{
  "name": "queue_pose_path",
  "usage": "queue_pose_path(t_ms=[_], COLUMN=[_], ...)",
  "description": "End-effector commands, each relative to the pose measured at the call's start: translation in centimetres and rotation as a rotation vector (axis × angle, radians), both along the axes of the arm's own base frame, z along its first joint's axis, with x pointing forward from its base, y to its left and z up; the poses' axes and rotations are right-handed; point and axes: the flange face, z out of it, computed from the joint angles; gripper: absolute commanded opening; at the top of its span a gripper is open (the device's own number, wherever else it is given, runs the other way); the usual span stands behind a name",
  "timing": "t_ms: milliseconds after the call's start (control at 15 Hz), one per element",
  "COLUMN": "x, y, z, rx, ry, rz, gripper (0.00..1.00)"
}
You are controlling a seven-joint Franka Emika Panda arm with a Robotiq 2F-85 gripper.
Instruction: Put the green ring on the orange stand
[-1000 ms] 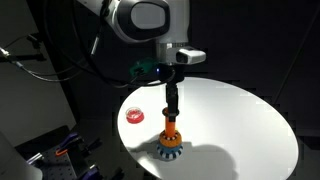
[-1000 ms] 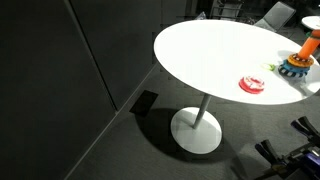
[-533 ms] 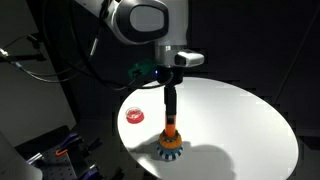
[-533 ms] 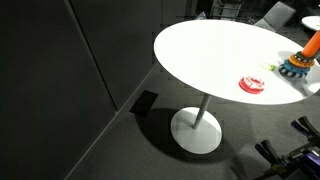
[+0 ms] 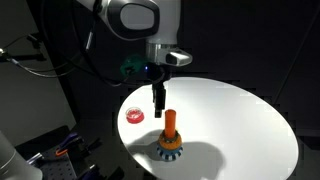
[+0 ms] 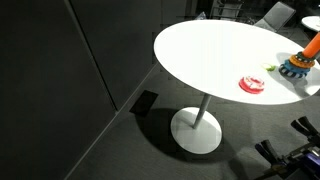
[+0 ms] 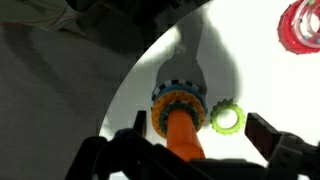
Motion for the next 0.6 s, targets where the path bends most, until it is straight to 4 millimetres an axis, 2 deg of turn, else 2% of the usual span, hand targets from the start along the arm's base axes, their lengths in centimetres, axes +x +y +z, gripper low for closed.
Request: queue_pose_path(t_ms=[0,400,467,533], x=[-1.2,-2.3,-1.3,-1.5], y=[2.5,5.7,4.9,5.3], z=[1.4,1.9,1.3,1.3], rx=[0.052,0.054,0.045,0.046], ry=[0.012,0.034,0.036,0.037], rz=[0.093,0.161,0.141,0.148], gripper=[1.0,1.0,1.0,1.0])
